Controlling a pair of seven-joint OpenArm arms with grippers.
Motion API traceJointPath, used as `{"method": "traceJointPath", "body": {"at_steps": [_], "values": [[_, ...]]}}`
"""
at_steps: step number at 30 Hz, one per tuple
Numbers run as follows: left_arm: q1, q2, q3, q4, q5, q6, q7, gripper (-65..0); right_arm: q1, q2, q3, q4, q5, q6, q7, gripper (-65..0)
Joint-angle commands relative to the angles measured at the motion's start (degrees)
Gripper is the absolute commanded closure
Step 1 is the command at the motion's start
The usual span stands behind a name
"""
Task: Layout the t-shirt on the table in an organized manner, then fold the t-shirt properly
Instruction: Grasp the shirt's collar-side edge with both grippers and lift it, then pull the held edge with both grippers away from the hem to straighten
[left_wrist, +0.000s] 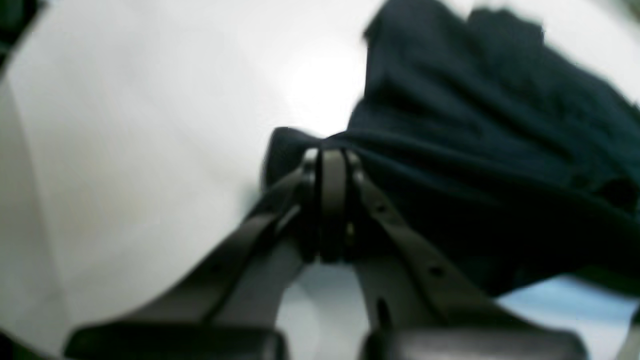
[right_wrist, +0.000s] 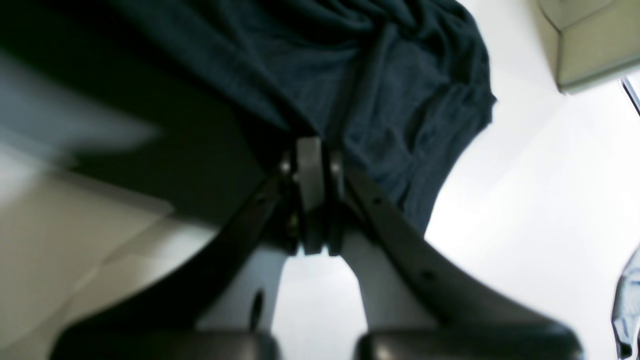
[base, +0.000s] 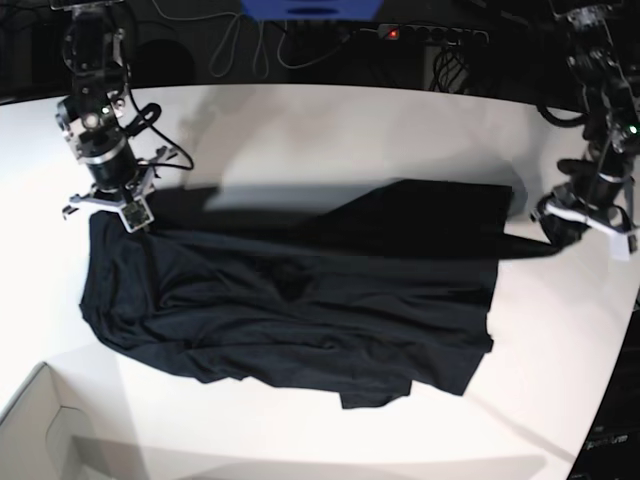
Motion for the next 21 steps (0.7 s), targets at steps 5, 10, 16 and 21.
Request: {"method": "traceJointPath", "body": {"at_steps": [5,10,16,21], "values": [[3.9,1.8,-0.4,1.1,-0.4,0.0,-1.5,-0.1,-4.2,-0.5,2.8,1.2,0.3,4.8,2.9,0.0],[5.3,1.9,0.0,0.5,-0.4,0.0,-1.0,-0.1,-7.5,-1.2,2.9,0.9,0.3,4.9,4.5,0.0],[6.2,4.4,0.0,1.0,-0.4,0.0,-0.9,-0.1,-8.4,-0.9,4.2,0.8,0.3,4.9,4.7,0.0],[8.0,5.4,0.1,1.5,-0.9,-0.1,-0.8,-0.1,-8.4,-0.9,5.5,0.8,0.3,4.9,4.8,0.0]]}}
